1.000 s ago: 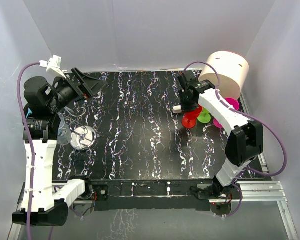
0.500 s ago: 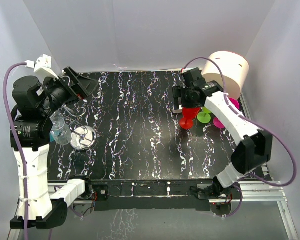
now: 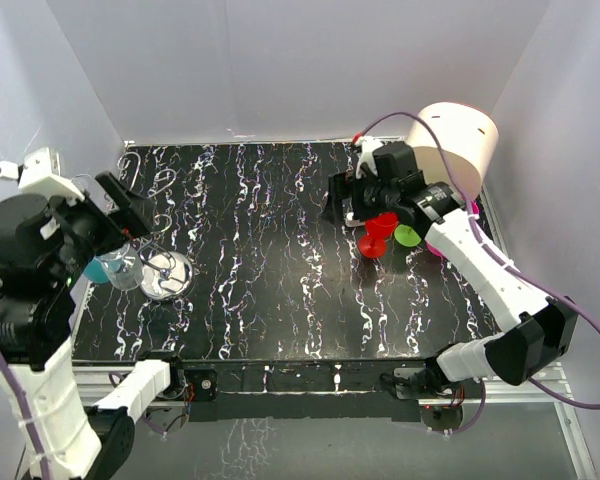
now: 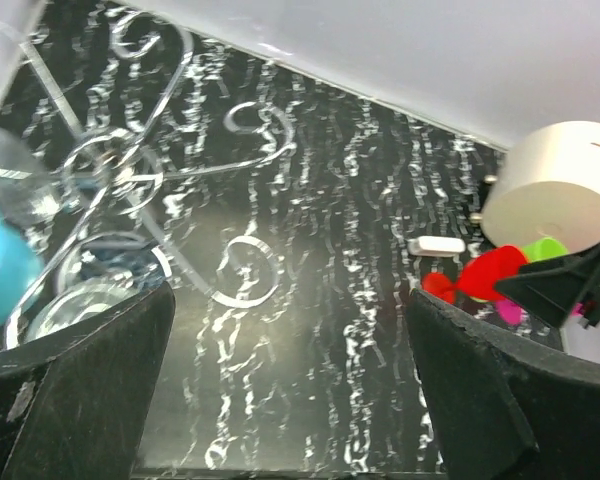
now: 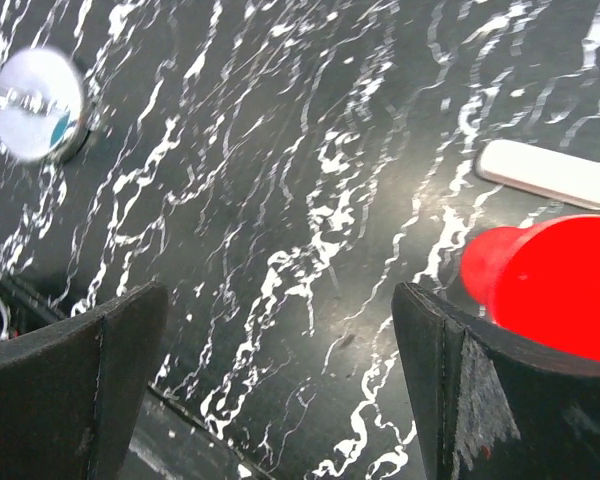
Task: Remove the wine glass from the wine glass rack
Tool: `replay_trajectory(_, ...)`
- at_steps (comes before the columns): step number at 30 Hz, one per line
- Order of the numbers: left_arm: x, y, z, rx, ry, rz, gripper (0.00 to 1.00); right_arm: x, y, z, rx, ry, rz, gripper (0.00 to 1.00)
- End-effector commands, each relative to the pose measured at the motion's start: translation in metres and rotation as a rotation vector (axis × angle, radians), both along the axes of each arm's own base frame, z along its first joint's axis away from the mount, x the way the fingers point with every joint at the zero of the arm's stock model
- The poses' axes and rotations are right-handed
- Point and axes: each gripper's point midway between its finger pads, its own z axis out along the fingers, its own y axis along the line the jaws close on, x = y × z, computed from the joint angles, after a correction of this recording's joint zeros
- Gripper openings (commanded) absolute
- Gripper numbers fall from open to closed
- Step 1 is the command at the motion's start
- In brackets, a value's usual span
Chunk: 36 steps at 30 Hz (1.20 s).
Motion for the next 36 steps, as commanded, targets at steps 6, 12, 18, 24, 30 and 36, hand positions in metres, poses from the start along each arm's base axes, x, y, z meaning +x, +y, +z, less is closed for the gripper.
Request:
replay_trajectory(6,-0.066,0.051,-0.036,0.221,0.061,0.177,0.99,-0.04,0.041,0.027,0.065,-0.164,0.187,0.97)
replay_trajectory(12,-0.063,0.065,-0.057,0.325,0.131,0.205,0.98,-0.046,0.044,0.03,0.065,-0.187,0.205,0.98)
replay_trajectory(18,-0.05,0.074,-0.062,0.42,0.182,0.217,0.96,-0.046,0.049,0.026,0.06,-0.18,0.214,0.98)
replay_trajectory(24,-0.038,0.08,-0.072,0.507,0.231,0.219,0.93,-0.044,0.054,0.019,0.056,-0.162,0.227,0.98)
replay_trajectory(30,-0.023,0.076,-0.075,0.542,0.244,0.195,0.91,-0.043,0.057,0.015,0.054,-0.154,0.231,0.98)
replay_trajectory(36,-0.015,0.078,-0.084,0.556,0.299,0.214,0.81,-0.042,0.057,0.013,0.051,-0.154,0.229,0.98)
